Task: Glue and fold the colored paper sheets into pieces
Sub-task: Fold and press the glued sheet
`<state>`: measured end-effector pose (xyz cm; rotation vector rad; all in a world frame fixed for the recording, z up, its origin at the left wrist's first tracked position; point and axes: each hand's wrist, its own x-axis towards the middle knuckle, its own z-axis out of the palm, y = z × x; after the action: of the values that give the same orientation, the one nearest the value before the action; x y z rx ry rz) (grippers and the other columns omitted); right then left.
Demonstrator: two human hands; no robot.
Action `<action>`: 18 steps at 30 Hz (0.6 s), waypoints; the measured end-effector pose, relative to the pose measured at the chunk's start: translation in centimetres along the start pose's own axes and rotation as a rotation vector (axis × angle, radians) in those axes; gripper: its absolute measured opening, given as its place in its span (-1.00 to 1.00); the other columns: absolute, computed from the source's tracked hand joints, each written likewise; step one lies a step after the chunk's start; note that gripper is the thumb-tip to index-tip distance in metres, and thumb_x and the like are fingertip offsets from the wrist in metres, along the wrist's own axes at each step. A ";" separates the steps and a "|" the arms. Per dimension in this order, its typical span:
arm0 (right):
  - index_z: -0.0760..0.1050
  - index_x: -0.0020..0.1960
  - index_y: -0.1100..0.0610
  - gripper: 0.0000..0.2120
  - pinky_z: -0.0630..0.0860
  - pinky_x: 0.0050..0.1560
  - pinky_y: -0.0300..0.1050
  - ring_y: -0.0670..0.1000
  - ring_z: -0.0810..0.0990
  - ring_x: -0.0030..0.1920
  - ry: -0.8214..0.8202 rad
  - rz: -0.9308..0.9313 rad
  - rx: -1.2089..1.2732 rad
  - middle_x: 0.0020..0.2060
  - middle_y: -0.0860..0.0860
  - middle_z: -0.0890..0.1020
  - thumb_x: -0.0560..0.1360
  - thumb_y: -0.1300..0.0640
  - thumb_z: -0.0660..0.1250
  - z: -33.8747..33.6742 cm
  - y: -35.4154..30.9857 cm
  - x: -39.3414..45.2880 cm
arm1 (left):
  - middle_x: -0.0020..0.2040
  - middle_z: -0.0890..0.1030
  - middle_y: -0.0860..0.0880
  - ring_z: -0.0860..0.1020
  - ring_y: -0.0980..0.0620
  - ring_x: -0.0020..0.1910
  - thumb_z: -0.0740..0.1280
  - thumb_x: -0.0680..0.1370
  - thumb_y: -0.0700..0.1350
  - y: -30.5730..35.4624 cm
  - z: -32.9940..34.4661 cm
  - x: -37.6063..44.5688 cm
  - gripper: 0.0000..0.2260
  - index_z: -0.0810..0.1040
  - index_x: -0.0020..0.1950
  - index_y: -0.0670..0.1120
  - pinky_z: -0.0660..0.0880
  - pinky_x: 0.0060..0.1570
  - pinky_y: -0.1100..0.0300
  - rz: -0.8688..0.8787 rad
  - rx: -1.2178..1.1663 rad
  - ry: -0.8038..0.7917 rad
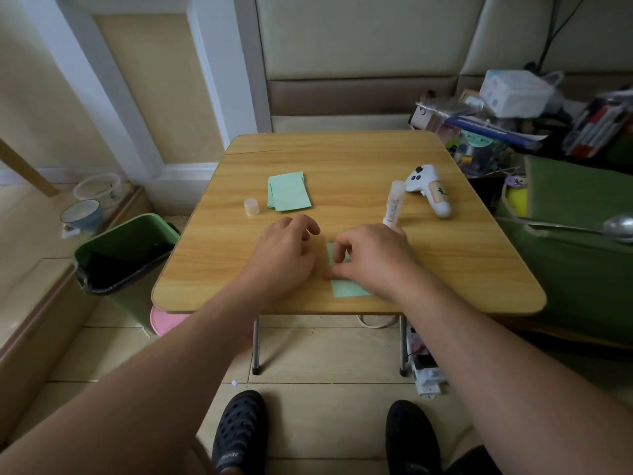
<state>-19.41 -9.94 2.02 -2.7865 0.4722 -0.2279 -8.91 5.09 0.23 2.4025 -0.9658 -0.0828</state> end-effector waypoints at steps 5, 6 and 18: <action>0.60 -0.06 -0.13 -0.64 0.36 0.25 0.08 -0.08 0.49 -0.01 -0.111 -0.065 -0.032 -0.21 -0.22 0.53 0.35 -0.34 0.55 -0.9 -0.1 -2.1 | 0.11 0.51 0.07 0.46 -0.05 0.20 0.35 0.52 -0.11 0.6 0.3 0.2 -0.68 0.49 0.26 0.10 0.45 0.25 -0.04 0.056 0.045 -0.024; 0.60 -0.06 -0.13 -0.64 0.36 0.25 0.08 -0.08 0.50 0.00 -0.126 -0.065 -0.031 -0.20 -0.22 0.54 0.34 -0.35 0.55 -1.1 -0.1 -2.3 | 0.10 0.51 0.08 0.46 -0.05 0.19 0.36 0.52 -0.07 0.7 0.4 0.1 -0.70 0.50 0.24 0.12 0.45 0.25 -0.06 0.075 0.060 -0.027; 0.63 0.30 -0.02 -0.71 0.56 0.23 0.09 0.05 0.57 0.18 0.054 0.188 0.109 0.21 -0.01 0.57 0.64 0.13 0.26 -1.0 5.5 -1.4 | 0.17 0.53 0.08 0.45 -0.04 0.22 0.31 0.59 -0.03 1.3 1.4 -0.2 -0.73 0.53 0.27 0.17 0.40 0.27 -0.07 0.129 0.096 -0.029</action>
<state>-22.56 -14.67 1.07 -2.6158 0.7078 -0.2772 -10.25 3.81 -0.31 2.4246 -1.1596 -0.0250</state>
